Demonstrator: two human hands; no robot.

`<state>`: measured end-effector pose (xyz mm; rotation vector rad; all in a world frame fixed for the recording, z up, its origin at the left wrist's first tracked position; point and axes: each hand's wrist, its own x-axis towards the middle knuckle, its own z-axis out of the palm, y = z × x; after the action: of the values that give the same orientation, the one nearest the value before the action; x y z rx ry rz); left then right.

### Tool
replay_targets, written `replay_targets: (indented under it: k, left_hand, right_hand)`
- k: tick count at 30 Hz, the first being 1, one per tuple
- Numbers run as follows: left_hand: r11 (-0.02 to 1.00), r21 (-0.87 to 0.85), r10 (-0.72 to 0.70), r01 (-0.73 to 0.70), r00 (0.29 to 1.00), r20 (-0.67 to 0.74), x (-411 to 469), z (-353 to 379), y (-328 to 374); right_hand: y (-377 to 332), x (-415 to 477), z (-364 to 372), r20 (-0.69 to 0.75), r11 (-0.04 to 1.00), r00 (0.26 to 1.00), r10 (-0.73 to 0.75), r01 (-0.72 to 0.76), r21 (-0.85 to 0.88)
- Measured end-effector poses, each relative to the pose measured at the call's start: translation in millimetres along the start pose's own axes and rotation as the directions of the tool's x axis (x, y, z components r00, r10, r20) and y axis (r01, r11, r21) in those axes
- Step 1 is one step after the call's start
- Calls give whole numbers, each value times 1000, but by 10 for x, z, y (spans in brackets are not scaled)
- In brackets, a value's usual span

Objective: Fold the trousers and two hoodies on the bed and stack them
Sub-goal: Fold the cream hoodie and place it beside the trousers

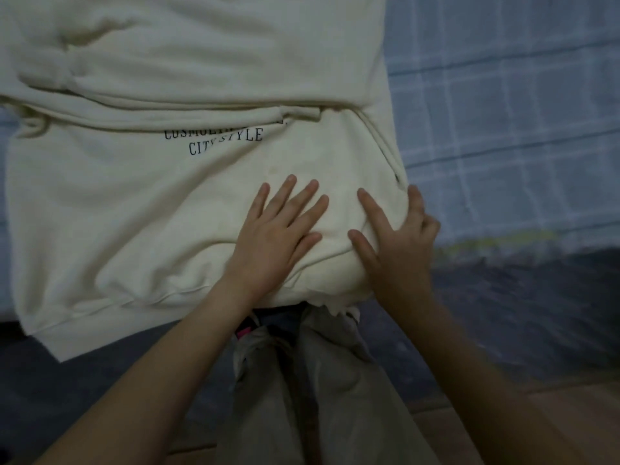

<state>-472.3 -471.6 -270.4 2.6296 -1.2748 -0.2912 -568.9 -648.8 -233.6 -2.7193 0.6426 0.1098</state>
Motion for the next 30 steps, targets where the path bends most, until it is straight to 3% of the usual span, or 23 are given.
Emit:
replay_targets:
  k: [2, 5, 9, 15, 21, 23, 26, 30]
  left_hand:
    - [1000, -7, -13, 13, 1000, 8, 14, -24, 32]
    - [997, -69, -44, 45, 999, 11, -2, -78, 87]
    - [979, -181, -97, 91, 995, -26, -5, -96, 273]
    - [994, 10, -106, 106, 992, 73, -36, 38, 408]
    - [986, -161, -44, 39, 999, -28, -315, -114, 140]
    - [974, -194, -140, 116, 984, -111, -551, -175, -75]
    - [930, -115, -366, 349, 911, -192, -983, -263, -452]
    - [766, -88, -637, 637, 732, -240, -1427, -363, -890]
  right_hand:
    - [-62, -116, -7, 3, 986, 999, 43, -43, 160]
    - [-33, -167, -77, 105, 855, 993, 62, -107, 508]
    - [308, -188, -233, 86, 880, 996, 9, -48, 472]
    - [400, -282, -114, 89, 889, 995, 42, -78, 451]
    - [269, -462, -78, 61, 798, 989, 138, -148, 585]
    - [217, -462, -98, 98, 754, 985, 141, -171, 634]
    - [115, -475, -104, 108, 779, 992, 65, -118, 616]
    - [-56, -502, -9, 150, 831, 988, -26, -62, 553]
